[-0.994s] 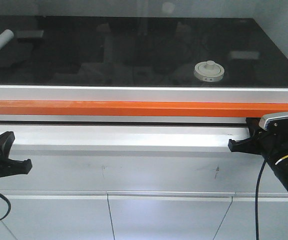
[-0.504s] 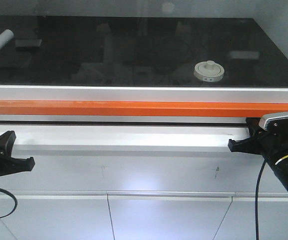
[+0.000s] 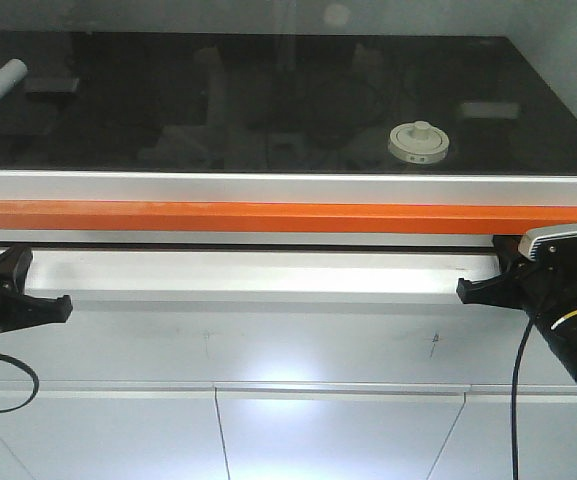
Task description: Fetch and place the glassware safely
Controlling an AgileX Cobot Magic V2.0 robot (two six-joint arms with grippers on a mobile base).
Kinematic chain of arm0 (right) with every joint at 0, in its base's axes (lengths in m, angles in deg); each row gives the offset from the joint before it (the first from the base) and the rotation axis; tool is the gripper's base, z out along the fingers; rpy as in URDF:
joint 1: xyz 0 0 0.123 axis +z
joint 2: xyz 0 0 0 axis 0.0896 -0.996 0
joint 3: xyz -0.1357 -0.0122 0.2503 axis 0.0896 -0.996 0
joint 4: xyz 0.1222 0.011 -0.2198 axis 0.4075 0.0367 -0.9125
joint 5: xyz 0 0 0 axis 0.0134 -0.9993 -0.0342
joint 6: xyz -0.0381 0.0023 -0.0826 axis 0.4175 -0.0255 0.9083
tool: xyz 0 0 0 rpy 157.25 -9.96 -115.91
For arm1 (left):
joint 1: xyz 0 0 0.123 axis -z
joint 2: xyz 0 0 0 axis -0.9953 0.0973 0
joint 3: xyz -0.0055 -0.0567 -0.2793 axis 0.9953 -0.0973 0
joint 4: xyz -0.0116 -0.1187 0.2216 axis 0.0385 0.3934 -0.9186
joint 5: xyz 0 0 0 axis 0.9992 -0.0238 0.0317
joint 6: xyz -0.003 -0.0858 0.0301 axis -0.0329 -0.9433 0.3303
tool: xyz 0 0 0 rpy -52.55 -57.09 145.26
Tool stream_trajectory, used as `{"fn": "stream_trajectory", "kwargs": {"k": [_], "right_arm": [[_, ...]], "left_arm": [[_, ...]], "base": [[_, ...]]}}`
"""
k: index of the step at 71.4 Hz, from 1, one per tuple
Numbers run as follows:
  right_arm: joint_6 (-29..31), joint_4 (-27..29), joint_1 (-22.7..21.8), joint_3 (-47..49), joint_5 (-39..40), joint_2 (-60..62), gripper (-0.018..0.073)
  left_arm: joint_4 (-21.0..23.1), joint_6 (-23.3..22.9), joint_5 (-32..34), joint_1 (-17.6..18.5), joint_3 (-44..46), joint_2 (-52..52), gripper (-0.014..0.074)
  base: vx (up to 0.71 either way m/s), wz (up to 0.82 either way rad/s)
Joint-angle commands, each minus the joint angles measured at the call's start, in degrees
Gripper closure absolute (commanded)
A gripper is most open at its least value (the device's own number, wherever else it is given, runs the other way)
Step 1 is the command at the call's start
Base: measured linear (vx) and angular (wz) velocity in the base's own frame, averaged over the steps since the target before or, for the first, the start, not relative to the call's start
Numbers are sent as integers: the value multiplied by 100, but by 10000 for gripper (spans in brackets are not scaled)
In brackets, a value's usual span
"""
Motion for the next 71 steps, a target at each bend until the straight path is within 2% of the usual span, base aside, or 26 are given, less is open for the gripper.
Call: {"fn": "stream_trajectory", "kwargs": {"k": [1, 23, 48, 71], "right_arm": [[1, -48, -14, 350, 706, 188, 560], [0, -48, -14, 338, 706, 188, 560], [0, -66, -14, 339, 706, 188, 560], [0, -70, -14, 339, 706, 188, 560]], "left_arm": [[46, -5, 35, 5, 238, -134, 603], [46, -5, -67, 5, 457, 143, 603], [60, 46, 233, 5, 462, 297, 603], [283, 165, 348, 5, 464, 346, 603]], "base": [[0, 0], [0, 0], [0, 0], [0, 0]]}}
